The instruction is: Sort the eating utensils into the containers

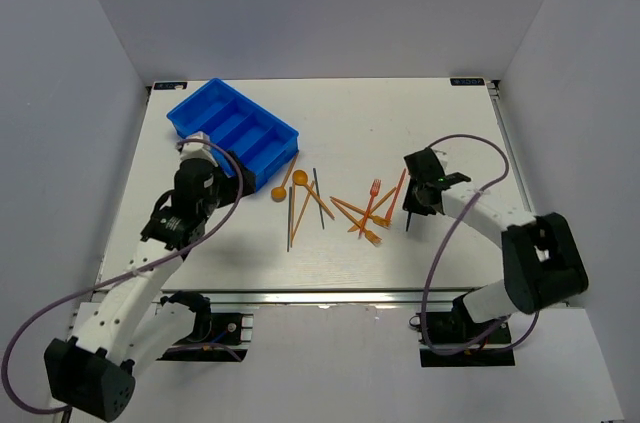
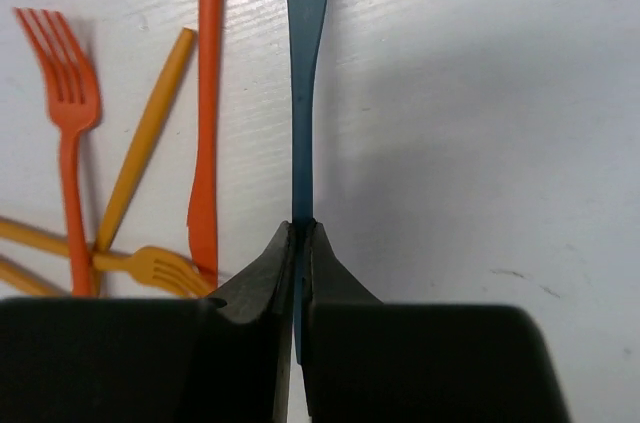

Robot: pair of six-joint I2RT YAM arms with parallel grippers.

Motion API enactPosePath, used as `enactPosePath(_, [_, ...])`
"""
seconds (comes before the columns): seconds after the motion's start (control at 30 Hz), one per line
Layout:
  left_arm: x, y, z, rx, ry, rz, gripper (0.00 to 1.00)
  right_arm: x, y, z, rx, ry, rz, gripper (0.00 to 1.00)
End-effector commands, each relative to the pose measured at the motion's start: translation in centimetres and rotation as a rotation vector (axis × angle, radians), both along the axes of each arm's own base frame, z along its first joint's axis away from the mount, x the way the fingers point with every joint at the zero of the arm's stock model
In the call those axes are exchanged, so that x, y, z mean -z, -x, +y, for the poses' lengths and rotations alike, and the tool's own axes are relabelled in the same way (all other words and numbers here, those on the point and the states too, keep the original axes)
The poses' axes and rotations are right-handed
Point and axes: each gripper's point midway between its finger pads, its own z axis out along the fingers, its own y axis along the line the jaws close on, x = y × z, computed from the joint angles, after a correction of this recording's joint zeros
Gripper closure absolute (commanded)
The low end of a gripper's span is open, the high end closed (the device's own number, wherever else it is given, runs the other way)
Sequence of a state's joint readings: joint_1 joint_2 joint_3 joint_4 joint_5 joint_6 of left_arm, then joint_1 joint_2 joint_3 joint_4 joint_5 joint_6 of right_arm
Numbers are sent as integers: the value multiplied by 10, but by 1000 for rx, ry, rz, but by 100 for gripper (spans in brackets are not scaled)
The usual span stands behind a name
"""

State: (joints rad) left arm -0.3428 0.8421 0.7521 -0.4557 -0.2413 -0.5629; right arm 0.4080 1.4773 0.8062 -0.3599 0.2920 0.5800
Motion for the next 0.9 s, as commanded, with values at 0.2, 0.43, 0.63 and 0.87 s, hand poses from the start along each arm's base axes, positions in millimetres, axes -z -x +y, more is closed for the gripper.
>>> enactPosePath(0.2, [-56,-3,-148,454,540,-142,2,-111,2,52,-271,-237,-303,100])
enactPosePath(0.43, [-61,5,-228,548,604,-111,5,-166,43,123,-488,-493,-448,100])
enactPosePath(0.63, [-44,-3,-240,497,575,-87,16,-177,56,158,-555,-518,-431,100])
enactPosePath(0.87, [-22,-10,-236,451,511,-46,36,-188,66,187,-607,-554,-439,100])
